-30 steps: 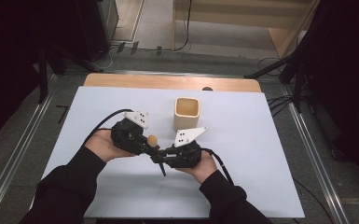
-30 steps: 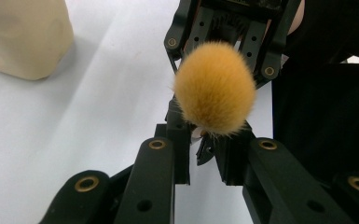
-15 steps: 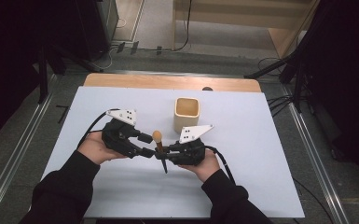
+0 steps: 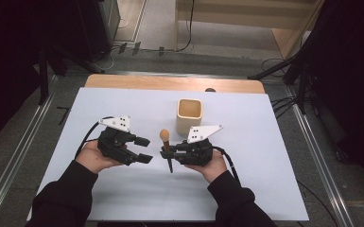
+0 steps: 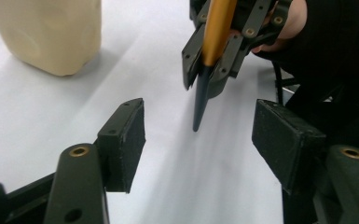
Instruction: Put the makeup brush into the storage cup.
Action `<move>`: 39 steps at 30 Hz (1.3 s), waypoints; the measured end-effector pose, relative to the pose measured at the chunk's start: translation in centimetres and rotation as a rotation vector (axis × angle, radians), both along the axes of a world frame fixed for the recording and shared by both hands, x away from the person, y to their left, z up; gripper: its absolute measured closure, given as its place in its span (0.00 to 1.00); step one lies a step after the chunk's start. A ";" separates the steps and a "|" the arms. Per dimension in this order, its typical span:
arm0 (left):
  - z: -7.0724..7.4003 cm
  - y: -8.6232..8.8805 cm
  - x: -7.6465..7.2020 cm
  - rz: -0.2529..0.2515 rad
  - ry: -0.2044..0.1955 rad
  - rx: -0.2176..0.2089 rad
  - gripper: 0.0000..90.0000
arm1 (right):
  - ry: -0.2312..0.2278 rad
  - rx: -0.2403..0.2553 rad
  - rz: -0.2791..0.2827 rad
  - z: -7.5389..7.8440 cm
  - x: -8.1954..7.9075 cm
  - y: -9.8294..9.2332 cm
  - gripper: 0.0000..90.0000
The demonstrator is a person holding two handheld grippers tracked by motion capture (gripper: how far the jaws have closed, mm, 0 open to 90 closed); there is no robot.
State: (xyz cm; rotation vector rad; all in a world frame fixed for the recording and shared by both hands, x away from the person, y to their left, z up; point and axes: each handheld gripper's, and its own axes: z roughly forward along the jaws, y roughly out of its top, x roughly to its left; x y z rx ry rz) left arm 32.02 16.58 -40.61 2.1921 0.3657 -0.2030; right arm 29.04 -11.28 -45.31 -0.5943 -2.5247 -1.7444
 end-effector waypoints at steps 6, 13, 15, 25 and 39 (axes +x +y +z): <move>-0.7 1.0 -0.3 0.036 -0.015 -0.027 0.37 | 0.002 0.006 -0.009 0.1 0.1 -0.5 0.88; -1.4 1.6 -0.8 0.030 -0.021 -0.045 0.33 | -0.003 0.012 -0.018 0.1 0.2 -0.9 0.88; -1.4 1.6 -0.9 0.037 -0.032 -0.037 0.32 | -0.004 0.012 -0.020 0.2 0.2 -1.0 0.88; -2.6 3.0 -1.8 0.101 -0.092 -0.048 0.22 | -0.021 0.013 -0.043 0.4 0.2 -2.1 0.87; -3.5 5.0 -2.2 0.166 -0.121 -0.067 0.17 | -0.040 0.046 -0.109 1.3 0.4 -4.3 0.87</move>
